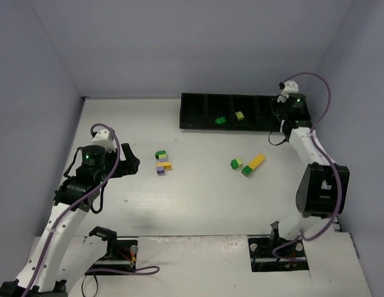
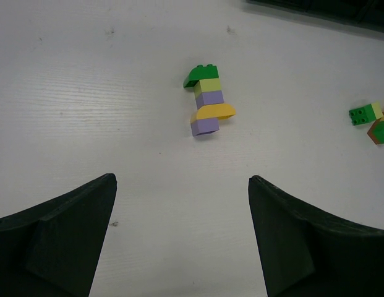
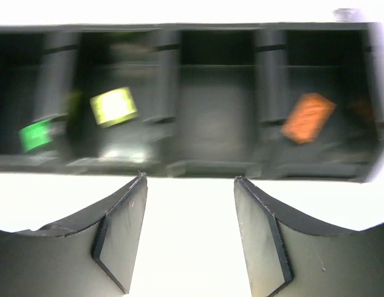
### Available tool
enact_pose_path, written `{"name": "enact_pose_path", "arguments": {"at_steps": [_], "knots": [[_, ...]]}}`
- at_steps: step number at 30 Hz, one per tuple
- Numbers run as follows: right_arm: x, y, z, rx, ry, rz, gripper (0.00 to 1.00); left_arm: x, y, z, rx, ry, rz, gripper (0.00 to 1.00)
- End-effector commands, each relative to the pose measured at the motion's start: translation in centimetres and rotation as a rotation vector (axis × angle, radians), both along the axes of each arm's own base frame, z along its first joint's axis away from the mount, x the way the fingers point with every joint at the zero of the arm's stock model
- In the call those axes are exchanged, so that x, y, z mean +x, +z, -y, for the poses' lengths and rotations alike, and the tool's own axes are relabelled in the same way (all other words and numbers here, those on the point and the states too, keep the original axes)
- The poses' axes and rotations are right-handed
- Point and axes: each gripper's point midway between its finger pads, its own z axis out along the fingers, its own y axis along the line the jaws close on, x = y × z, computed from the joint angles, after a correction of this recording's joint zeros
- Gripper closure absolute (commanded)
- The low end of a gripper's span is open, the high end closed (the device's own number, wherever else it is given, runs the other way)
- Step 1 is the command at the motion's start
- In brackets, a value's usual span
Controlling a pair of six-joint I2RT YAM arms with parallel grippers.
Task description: Sort the legos into containers by color
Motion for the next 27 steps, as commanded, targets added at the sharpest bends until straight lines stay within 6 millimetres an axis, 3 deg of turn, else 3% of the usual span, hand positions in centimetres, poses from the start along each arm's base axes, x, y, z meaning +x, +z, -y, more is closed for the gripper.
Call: {"name": "enact_pose_path", "arguments": {"at_steps": [1, 5, 6, 9, 13, 21, 27], "knots": [[-2.2, 2.5, -4.1, 0.106, 0.015, 0.059, 0.46, 0.6, 1.9, 0.6, -0.013, -0.037, 0.080, 0.19], [-6.1, 1.6, -8.4, 0.196, 0.072, 0.027, 0.48, 0.2, 1.8, 0.8, -0.017, -0.050, 0.076, 0.19], [-7.3, 0.3, -10.1, 0.201, 0.106, -0.007, 0.48, 0.1, 1.7, 0.8, -0.019, -0.052, 0.075, 0.19], [-9.8, -1.3, -13.3, 0.203, 0.169, -0.056, 0.48, 0.1, 1.0, 0.9, -0.020, -0.050, 0.054, 0.19], [-12.4, -2.5, -15.4, 0.197, 0.192, -0.093, 0.48, 0.3, 0.4, 1.3, -0.038, -0.043, 0.030, 0.19], [-15.5, -6.5, -16.7, 0.207, 0.198, -0.214, 0.48, 1.0, -0.7, 2.8, -0.041, -0.072, -0.024, 0.19], [-15.6, -8.6, -16.7, 0.165, 0.183, -0.263, 0.44, 1.2, -0.7, 3.4, -0.042, -0.093, -0.024, 0.19]]}}
